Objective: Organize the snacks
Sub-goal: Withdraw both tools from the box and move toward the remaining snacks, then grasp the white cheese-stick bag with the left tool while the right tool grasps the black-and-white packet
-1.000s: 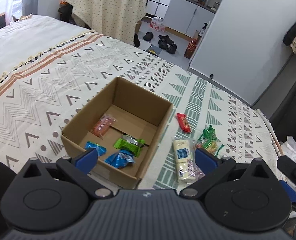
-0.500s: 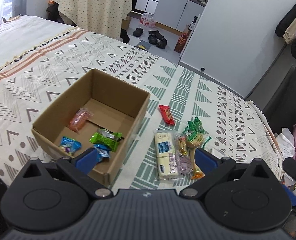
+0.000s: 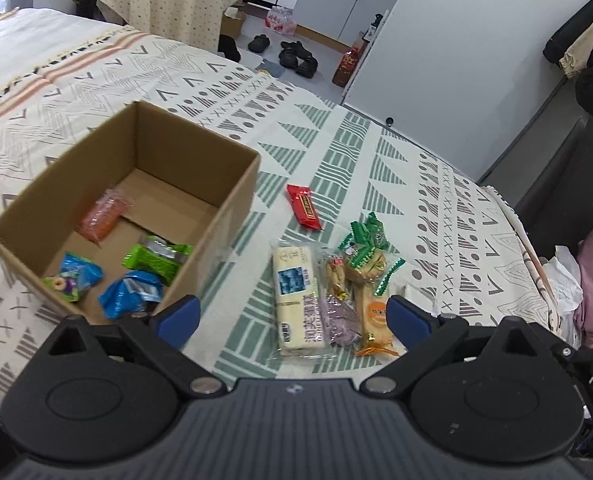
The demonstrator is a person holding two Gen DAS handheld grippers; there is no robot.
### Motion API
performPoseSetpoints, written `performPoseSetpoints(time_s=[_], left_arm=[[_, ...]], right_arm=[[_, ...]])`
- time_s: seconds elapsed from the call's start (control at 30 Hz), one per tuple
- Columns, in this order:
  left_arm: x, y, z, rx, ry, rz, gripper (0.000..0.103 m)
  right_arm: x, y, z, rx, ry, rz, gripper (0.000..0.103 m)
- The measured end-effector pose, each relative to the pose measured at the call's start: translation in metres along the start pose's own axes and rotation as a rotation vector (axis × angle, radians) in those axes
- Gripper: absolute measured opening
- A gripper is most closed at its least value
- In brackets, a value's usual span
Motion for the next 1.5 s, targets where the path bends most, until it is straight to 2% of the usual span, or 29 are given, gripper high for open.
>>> performPoseSetpoints(time_s=[0.13,0.43,0.7,1.0,1.3,1.37,1.47,1.5], left_arm=[[0.004,0.004,0.019,-0.031,0.009,-0.018,0.090],[0.007,0.011,0.064,-0.074,-0.019,-0.034,0.078],[0.003,0.017,0.104,-0.113,-0.081,-0.049,0.060],[-0.001,0.021,0.139,-0.165,-0.111,-0.054,0.058],[-0.003,0.025,0.148,-0.192,-0.120,-0.043,0.057],[-0.003,0.025,0.148,-0.196,-0.126,-0.039,0.053],[-0.002,0.025,0.148,-0.200,-0.106,-0.031,0.039],[-0.002,0.025,0.147,-0.200,-0.101,-0.032,0.037]], right_arm=[[0.007,0.002,0.011,-0.027,0.015,0.030,0.081],[0.018,0.004,0.038,-0.050,0.093,0.048,0.076],[0.024,0.008,0.070,-0.077,0.142,0.029,0.074],[0.024,0.017,0.105,-0.123,0.167,-0.011,0.074],[0.027,0.025,0.129,-0.144,0.230,-0.087,0.074],[0.028,0.027,0.133,-0.145,0.240,-0.103,0.074],[0.034,0.032,0.138,-0.157,0.260,-0.112,0.074],[0.035,0.036,0.140,-0.171,0.265,-0.116,0.070]])
Point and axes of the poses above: each gripper's, at about its wrist camera, not at the fingertips, and z roughly the way its jaws point, x to its right, y to its underside, the point moved 3 cm from there along z, roughly the way its jaws point, and after that the axes turned 14 degrees about x, right-handed, at the moved point
